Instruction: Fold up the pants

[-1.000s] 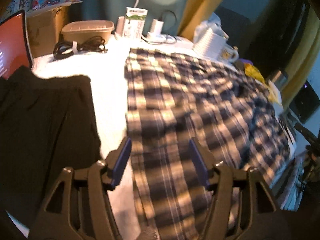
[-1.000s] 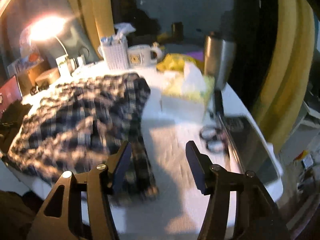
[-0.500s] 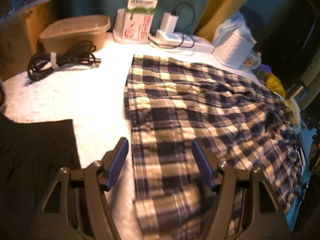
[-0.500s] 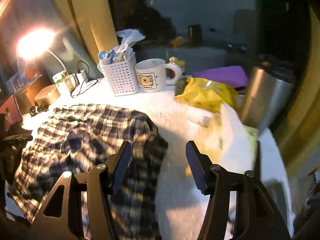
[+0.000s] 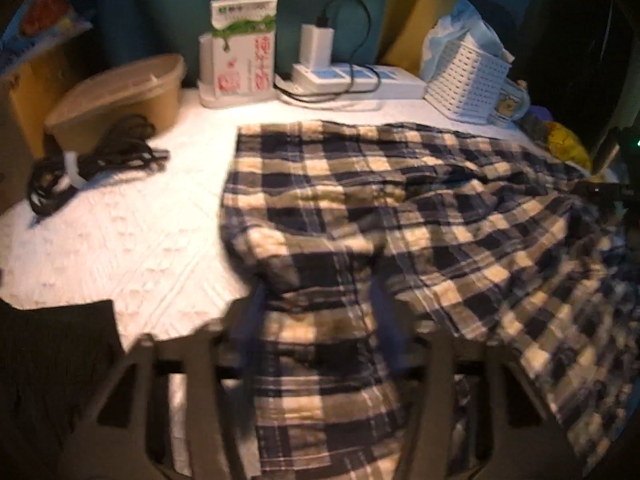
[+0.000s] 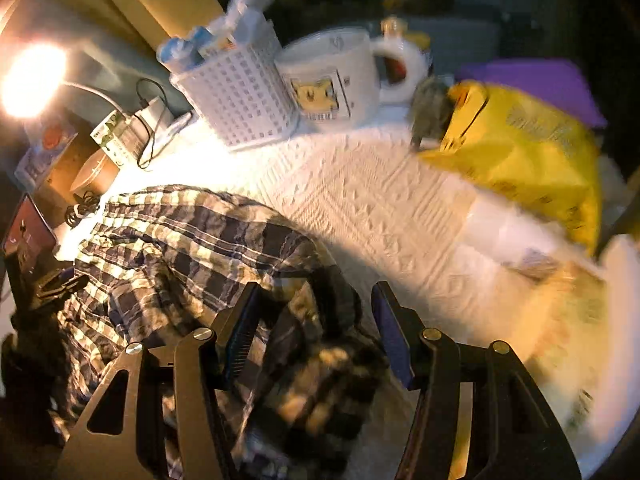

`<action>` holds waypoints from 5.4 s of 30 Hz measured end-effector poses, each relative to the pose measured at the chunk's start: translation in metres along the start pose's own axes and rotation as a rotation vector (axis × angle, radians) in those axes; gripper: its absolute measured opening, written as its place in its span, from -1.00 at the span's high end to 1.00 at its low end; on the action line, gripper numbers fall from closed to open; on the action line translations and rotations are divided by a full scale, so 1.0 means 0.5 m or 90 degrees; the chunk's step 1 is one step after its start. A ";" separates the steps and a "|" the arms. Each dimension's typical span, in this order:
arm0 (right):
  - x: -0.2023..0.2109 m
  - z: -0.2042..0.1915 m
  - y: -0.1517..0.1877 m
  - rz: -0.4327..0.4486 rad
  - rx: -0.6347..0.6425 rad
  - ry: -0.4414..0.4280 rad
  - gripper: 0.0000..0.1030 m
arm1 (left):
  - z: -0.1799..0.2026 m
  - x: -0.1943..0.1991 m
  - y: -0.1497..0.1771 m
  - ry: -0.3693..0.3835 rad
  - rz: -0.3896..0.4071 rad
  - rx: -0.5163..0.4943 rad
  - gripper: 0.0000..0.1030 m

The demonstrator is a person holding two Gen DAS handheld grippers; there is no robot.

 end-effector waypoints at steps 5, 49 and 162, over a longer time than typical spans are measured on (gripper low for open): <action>-0.001 -0.045 -0.008 0.043 0.087 0.109 0.85 | -0.020 0.001 -0.002 0.015 -0.006 0.017 0.86; -0.023 -0.041 -0.131 0.066 0.097 0.196 -0.14 | -0.099 -0.153 -0.251 0.001 -0.076 0.055 0.16; 0.212 -0.124 0.450 0.072 0.015 0.267 0.54 | 0.053 0.084 0.115 0.010 -0.034 0.041 -0.42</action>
Point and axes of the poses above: each gripper's, at about its wrist camera, not at the fingertips, and x roughly against the way its jaws point, z to its right, y to its underside, the point moved 3 cm from there along -x, roughly the way its jaws point, and after that the axes turned 4 degrees about -z, right-handed, at the moved point
